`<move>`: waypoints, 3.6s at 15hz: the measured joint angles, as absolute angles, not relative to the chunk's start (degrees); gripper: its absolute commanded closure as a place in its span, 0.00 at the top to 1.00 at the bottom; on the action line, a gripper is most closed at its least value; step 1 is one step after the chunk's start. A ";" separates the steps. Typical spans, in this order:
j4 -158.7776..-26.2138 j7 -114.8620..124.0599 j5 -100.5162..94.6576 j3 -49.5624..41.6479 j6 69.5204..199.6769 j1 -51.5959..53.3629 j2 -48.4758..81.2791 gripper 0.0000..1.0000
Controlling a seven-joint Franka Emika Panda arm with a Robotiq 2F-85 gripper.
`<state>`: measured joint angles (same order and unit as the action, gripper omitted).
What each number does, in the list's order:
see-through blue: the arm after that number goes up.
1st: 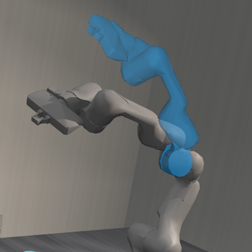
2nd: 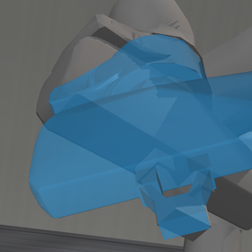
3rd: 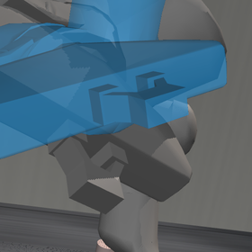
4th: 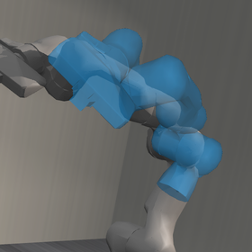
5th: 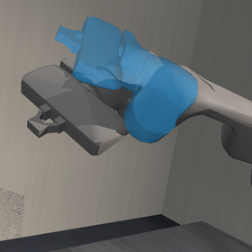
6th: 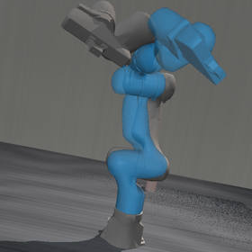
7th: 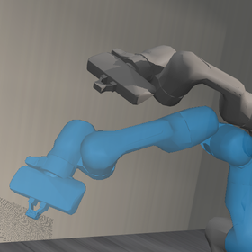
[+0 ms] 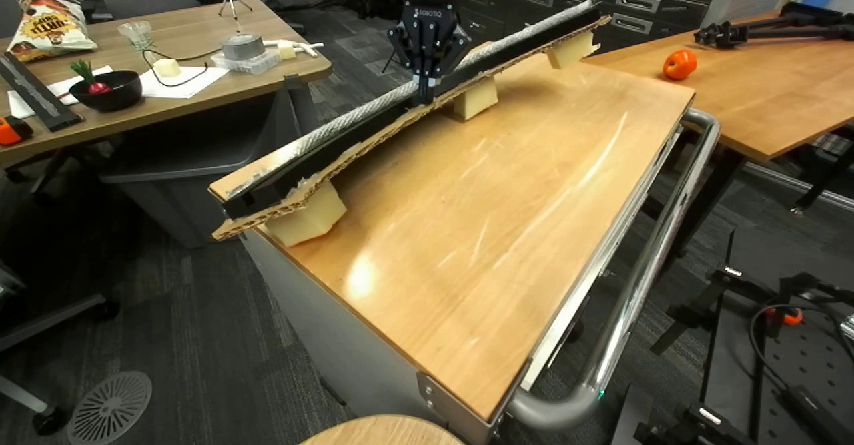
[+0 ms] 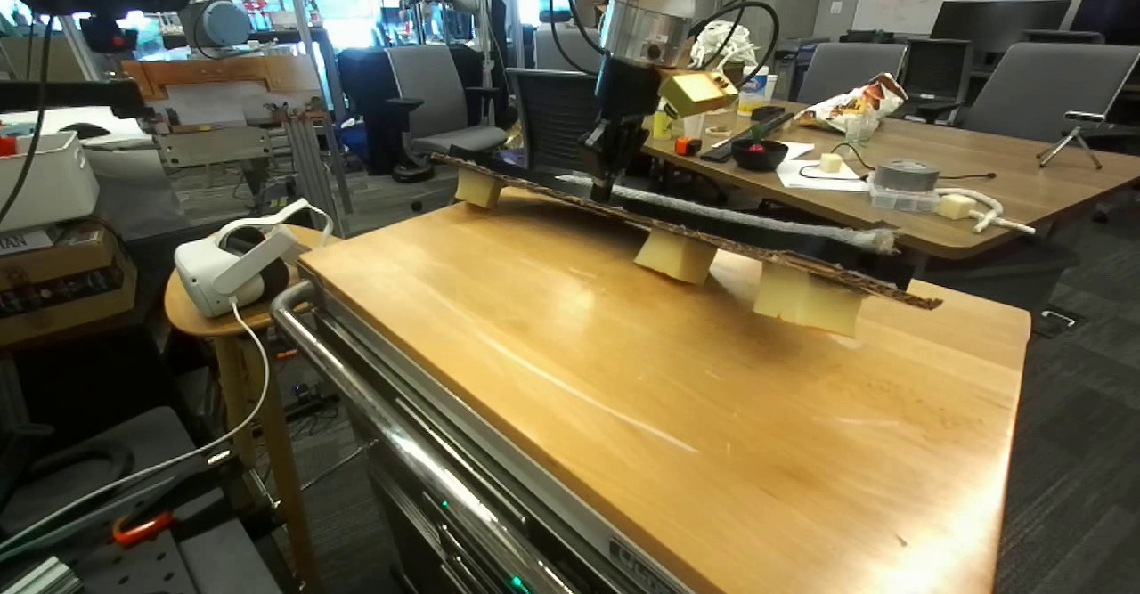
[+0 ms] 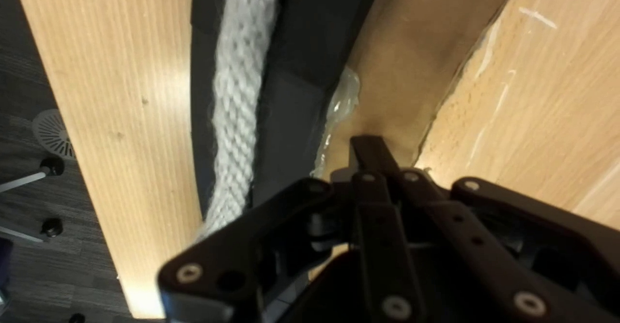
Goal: Lay the rope on the black board
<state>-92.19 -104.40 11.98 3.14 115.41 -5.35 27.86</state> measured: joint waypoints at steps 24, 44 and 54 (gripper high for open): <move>-96.07 -103.04 16.36 3.14 113.08 -7.31 25.76 0.32; -85.32 -94.06 -1.21 4.92 114.89 2.42 20.20 1.00; -82.09 -93.80 1.45 5.03 111.22 1.02 24.18 1.00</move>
